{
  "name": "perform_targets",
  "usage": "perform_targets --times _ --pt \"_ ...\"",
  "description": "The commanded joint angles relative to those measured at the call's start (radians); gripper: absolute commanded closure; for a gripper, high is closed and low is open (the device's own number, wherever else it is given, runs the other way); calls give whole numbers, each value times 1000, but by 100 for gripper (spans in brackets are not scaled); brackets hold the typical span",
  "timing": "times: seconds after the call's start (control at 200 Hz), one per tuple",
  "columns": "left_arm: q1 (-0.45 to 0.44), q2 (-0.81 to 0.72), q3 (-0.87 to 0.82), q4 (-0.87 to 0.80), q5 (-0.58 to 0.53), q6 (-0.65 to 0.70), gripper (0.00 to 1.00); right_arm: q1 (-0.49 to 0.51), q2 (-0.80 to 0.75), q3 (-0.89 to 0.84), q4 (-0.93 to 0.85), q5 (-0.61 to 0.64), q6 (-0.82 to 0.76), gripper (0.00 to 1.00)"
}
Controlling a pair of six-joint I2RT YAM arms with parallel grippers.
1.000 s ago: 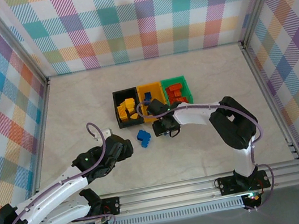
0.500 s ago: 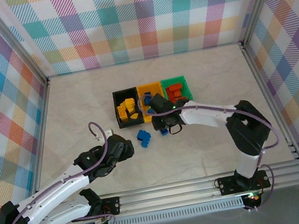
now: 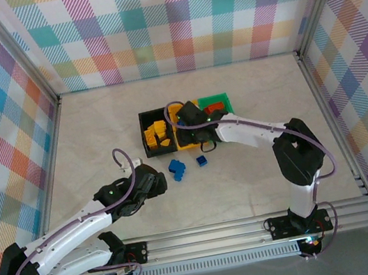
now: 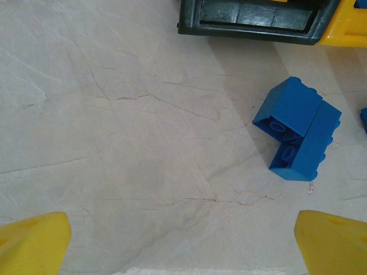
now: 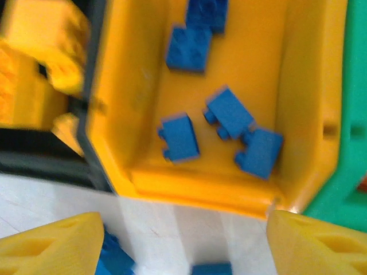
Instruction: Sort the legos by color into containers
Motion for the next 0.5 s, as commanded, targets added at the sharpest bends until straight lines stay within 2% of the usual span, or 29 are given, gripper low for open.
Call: perform_targets --times 0.0,0.135,0.295,0.495 --pt "7 -13 -20 19 16 -5 0 7 -61 -103 -23 -14 31 22" --pt "7 3 -20 28 16 -7 0 7 -37 -173 6 -58 31 22" --pt "7 19 -19 25 16 -8 0 8 30 -176 25 -76 18 24" --pt "9 18 -21 21 13 -9 0 29 61 -166 15 -70 14 40"
